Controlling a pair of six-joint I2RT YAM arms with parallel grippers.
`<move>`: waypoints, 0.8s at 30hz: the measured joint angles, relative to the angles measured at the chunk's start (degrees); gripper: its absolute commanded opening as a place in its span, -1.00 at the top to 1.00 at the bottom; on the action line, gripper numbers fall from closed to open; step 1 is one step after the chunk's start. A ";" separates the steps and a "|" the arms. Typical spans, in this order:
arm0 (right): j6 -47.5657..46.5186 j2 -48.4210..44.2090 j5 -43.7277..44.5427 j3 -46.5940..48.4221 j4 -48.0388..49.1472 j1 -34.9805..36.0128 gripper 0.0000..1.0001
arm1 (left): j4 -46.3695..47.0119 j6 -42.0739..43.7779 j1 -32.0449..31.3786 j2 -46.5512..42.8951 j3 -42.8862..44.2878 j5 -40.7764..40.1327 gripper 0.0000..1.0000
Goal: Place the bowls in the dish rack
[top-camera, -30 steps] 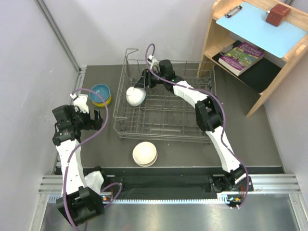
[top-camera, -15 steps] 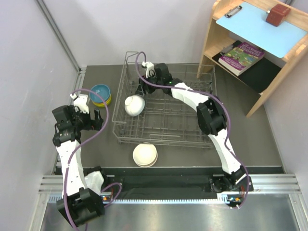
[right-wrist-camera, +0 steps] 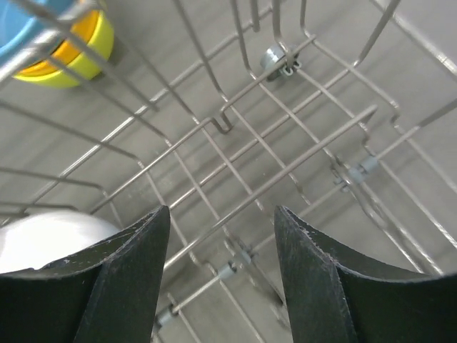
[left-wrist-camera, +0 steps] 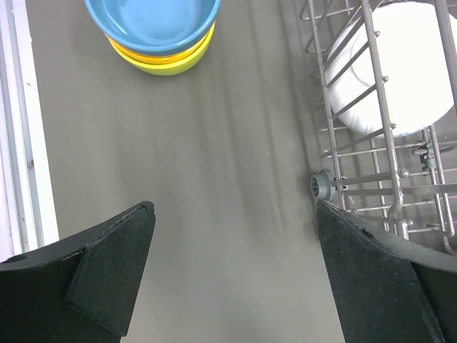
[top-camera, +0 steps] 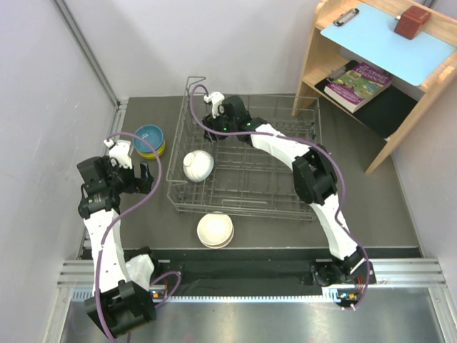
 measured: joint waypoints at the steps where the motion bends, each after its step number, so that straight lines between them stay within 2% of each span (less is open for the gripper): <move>1: -1.07 -0.76 0.85 -0.37 -0.33 0.31 -0.21 | 0.00 0.00 0.00 -0.04 0.00 0.02 -0.98; 10: -8.44 -8.70 9.49 -1.84 -0.83 4.00 -0.21 | 0.00 -0.02 0.00 -0.35 -0.02 0.07 -0.98; 16: -11.04 -12.22 10.16 -5.42 0.02 4.83 -0.21 | 0.00 -0.02 0.07 -1.44 -0.22 0.26 -0.98; 24: -13.62 -12.55 8.26 -14.53 -0.20 6.80 -0.18 | 0.22 -0.22 0.09 -2.45 -0.55 0.85 -0.98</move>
